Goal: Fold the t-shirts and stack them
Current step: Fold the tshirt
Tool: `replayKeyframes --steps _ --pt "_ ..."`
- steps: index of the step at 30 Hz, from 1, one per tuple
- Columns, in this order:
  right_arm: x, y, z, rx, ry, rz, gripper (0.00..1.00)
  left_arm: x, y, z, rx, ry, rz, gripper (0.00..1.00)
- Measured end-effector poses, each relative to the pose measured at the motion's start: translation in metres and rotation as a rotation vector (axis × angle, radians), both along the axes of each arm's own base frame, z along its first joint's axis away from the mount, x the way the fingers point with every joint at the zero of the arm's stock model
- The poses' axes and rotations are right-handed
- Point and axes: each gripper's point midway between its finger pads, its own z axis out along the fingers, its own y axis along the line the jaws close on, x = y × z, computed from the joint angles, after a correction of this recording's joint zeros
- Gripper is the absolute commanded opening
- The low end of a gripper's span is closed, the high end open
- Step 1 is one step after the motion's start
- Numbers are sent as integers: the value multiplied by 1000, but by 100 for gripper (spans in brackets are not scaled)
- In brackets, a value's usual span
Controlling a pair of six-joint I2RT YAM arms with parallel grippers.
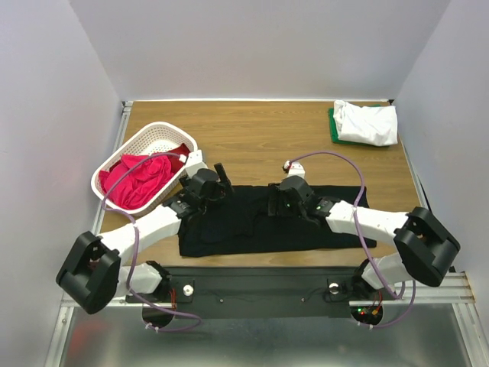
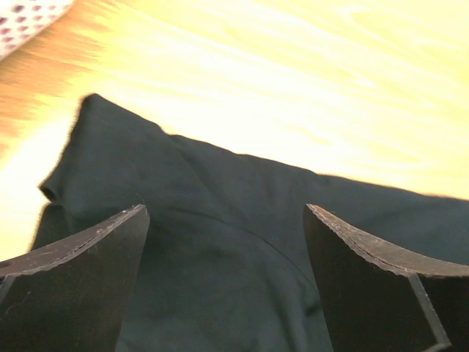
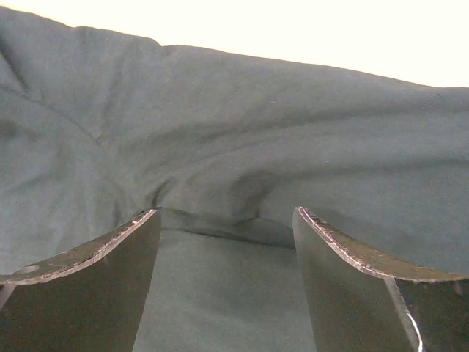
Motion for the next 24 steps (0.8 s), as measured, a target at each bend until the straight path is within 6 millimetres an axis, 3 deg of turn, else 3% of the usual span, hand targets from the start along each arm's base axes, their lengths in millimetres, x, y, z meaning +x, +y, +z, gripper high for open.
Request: replayKeyframes --steps 9,16,24 --pt "5 23 -13 -6 24 93 78 8 20 -45 39 89 36 98" --pt "7 25 -24 -31 33 105 78 12 25 -79 56 161 37 99" --pt "6 13 -33 -62 36 66 79 24 21 -78 31 132 32 98"
